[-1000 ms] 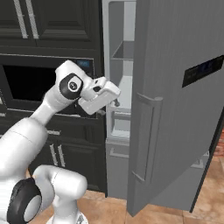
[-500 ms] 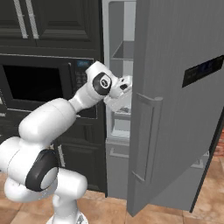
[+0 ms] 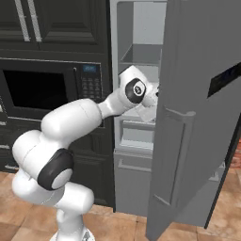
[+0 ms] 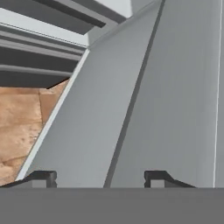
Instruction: Retrieve the orange and apple from the fridge and place them into the bowl on the dining table.
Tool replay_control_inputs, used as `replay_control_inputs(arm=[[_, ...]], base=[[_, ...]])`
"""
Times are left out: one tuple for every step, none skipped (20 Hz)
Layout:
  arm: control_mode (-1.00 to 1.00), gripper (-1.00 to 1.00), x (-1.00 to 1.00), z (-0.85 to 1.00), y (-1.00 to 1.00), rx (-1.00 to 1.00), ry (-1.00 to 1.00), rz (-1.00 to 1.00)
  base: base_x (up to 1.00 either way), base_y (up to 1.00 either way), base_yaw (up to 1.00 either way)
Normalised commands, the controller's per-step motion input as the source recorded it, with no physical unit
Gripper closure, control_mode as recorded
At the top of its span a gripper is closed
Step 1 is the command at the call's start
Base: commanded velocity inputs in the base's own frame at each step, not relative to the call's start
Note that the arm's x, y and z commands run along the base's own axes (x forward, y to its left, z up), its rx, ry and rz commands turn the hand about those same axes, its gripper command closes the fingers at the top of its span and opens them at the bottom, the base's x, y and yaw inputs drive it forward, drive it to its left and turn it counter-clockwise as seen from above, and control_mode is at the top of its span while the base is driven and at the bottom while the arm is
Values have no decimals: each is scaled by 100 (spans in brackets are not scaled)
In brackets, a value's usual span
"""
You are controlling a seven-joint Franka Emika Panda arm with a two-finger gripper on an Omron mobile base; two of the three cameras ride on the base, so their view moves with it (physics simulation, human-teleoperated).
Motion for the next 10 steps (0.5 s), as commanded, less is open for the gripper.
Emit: replay_control_inputs(arm=[[-100,-100,-100,0,-100,4,0,-8],[-100,-100,-100,0,-100,4,0,-9],[-100,-100,-100,0,-99,5,0,-7],[-100,-100,-100,0,-87,7,-3,-6],[-100,-100,-100,0,-59,7,-8,-7],[-100,-100,-99,0,-38,10,-16,0],[-100,-100,-98,0,-6,12,-27,0],[-100,-100,-91,0,0,13,-31,0],[-100,-100,-63,3,37,11,-31,0],[-100,-100,-22,13,71,13,-32,0]], base=[[0,0,0],[0,0,0],[0,0,0],[0,0,0],[0,0,0],[0,0,0],[0,0,0],[0,0,0],[0,0,0],[0,0,0]])
